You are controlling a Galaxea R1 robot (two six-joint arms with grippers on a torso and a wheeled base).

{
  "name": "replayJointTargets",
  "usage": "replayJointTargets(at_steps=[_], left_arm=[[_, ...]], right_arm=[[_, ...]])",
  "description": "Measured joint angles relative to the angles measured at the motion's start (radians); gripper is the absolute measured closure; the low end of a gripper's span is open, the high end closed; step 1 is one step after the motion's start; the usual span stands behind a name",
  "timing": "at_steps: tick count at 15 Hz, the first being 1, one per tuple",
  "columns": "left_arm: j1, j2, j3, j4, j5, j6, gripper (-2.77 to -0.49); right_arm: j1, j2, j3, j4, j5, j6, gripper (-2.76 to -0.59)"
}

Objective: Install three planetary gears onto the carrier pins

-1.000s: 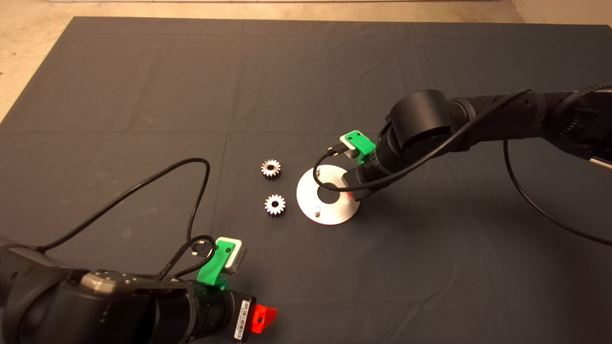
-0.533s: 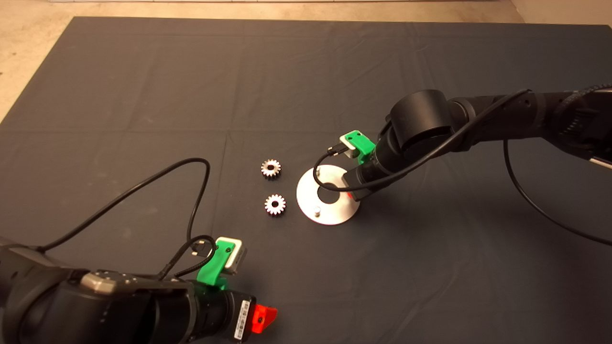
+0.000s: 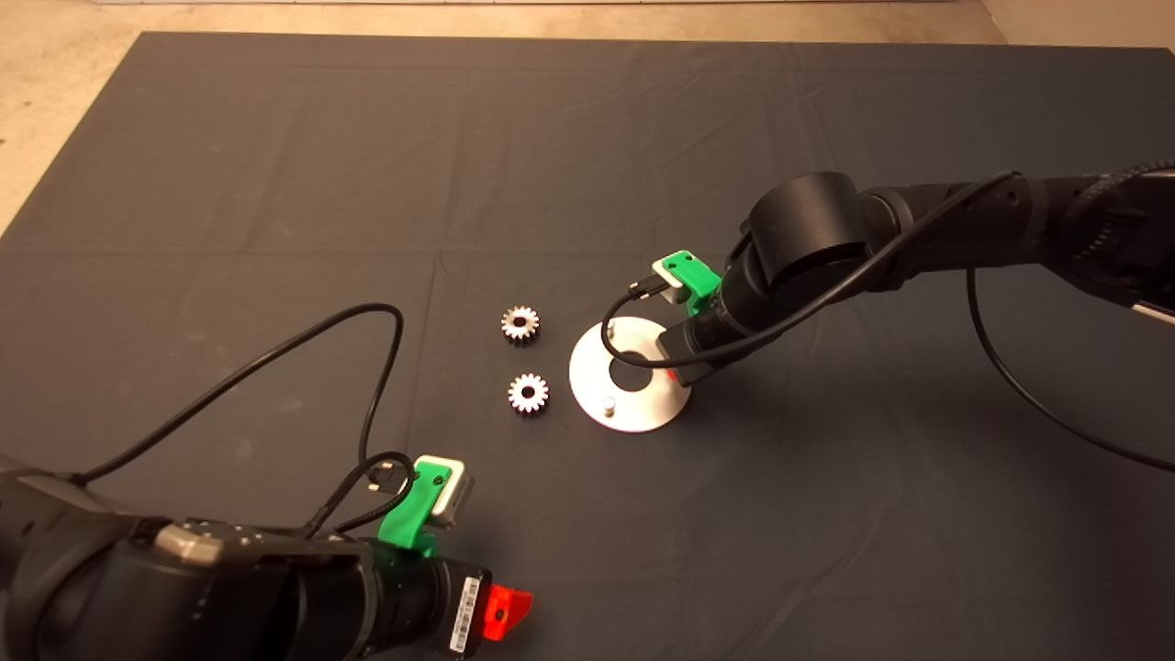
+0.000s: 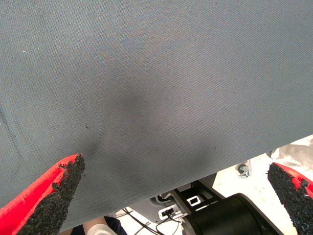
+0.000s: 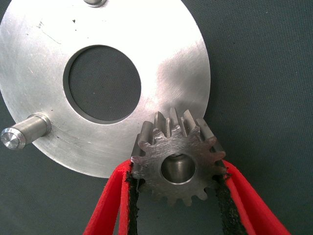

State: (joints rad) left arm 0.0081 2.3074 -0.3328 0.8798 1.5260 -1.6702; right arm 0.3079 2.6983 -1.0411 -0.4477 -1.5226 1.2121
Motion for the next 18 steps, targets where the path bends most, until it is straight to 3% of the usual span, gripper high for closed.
replayJointTargets(at_steps=[8, 18], left_arm=[[0.000, 0.000, 0.000, 0.001, 0.000, 0.000, -2.75], [0.000, 0.000, 0.000, 0.004, 0.000, 0.000, -2.75]], right_arm=[[0.001, 0.000, 0.000, 0.000, 0.000, 0.000, -0.88], [0.003, 0.000, -0.042, 0.000, 0.000, 0.000, -0.88]])
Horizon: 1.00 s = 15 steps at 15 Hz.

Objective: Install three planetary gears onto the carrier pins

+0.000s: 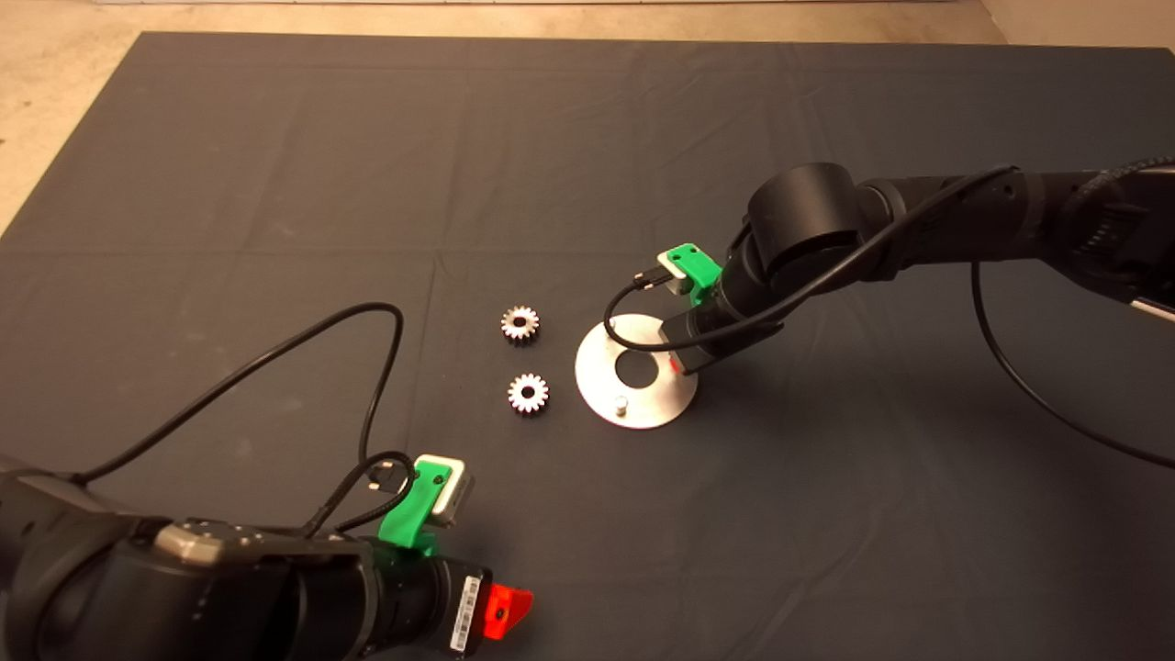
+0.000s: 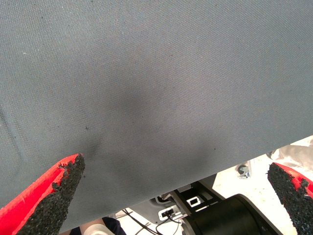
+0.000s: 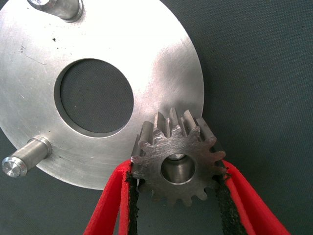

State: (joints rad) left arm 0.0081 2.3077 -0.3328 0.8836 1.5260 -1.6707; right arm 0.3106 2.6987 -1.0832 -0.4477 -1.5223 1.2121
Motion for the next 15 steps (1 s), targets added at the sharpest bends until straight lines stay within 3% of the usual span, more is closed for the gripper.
replayJointTargets(at_steps=[15], left_arm=[[0.000, 0.000, 0.000, 0.000, 0.000, 0.000, -2.75]], right_arm=[[0.003, 0.003, 0.000, 0.000, 0.003, 0.000, -0.88]])
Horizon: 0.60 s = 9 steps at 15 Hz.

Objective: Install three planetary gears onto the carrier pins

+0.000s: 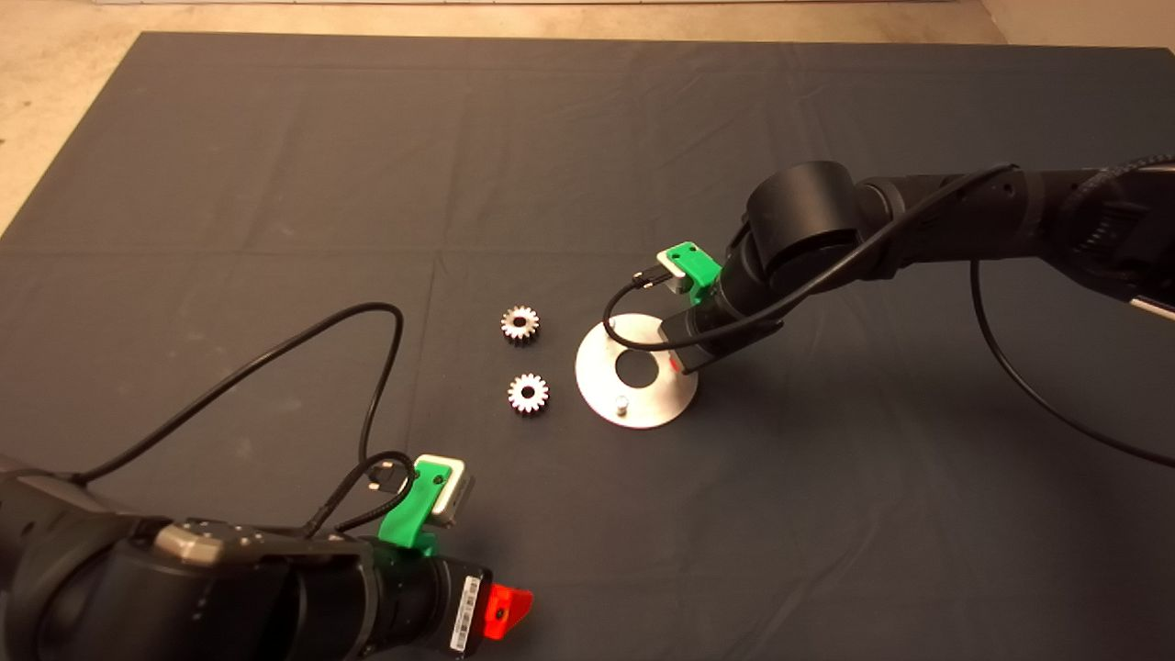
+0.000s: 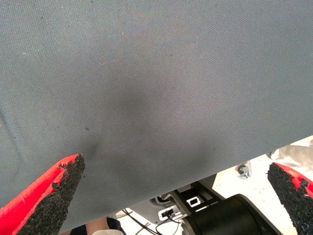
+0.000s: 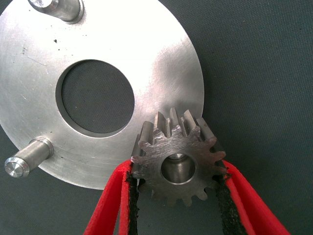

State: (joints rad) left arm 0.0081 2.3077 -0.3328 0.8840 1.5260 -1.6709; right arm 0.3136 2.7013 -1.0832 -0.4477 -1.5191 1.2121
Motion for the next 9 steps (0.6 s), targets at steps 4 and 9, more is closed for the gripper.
replayJointTargets(at_steps=[4, 9], left_arm=[[0.000, 0.000, 0.000, 0.000, 0.000, 0.000, -2.75], [0.000, 0.000, 0.000, 0.000, 0.000, 0.000, -2.75]], right_arm=[[0.000, 0.000, 0.000, 0.000, 0.000, 0.000, -0.90], [0.000, 0.000, 0.000, 0.000, 0.000, 0.000, -0.93]])
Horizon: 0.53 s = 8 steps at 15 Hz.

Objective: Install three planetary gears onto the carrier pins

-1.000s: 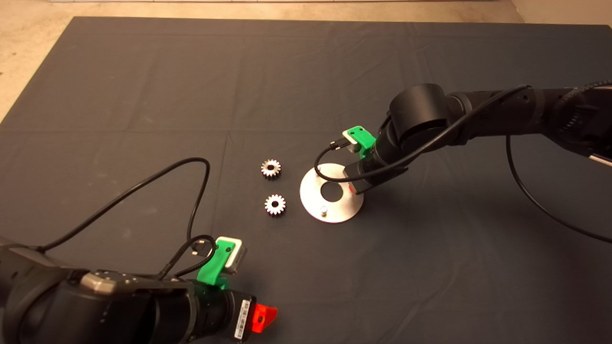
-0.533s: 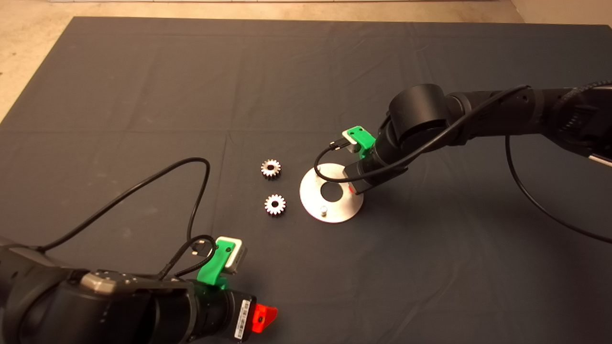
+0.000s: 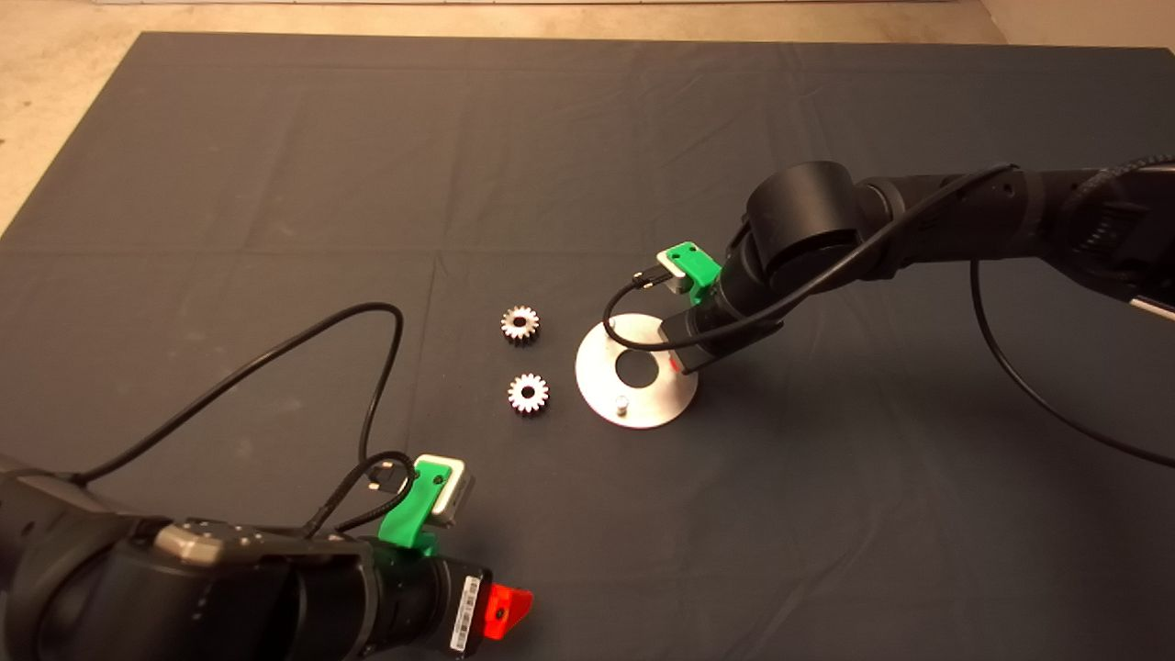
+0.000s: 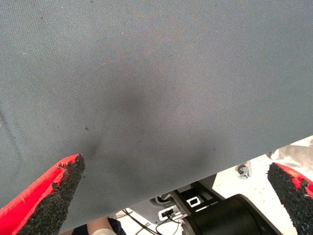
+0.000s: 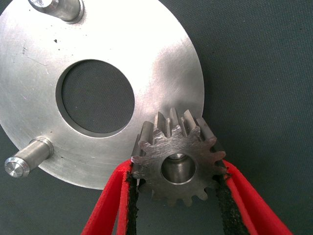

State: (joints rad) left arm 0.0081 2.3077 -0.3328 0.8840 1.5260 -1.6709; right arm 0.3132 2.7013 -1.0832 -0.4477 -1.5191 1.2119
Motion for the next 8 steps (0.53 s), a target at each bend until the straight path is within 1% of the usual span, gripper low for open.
replayJointTargets(at_steps=[4, 5, 7, 8], left_arm=[[0.000, 0.000, 0.000, 0.000, 0.000, 0.000, -2.75], [0.000, 0.000, 0.000, 0.000, 0.000, 0.000, -2.75], [0.000, 0.000, 0.000, 0.000, 0.000, 0.000, -2.75], [0.000, 0.000, 0.000, 0.000, 0.000, 0.000, -2.75]], right_arm=[[0.000, 0.000, 0.000, 0.000, 0.000, 0.000, -1.00], [0.000, 0.000, 0.000, 0.000, 0.000, 0.000, -1.06], [0.000, 0.000, 0.000, 0.000, 0.000, 0.000, -1.08], [0.000, 0.000, 0.000, 0.000, 0.000, 0.000, -1.14]])
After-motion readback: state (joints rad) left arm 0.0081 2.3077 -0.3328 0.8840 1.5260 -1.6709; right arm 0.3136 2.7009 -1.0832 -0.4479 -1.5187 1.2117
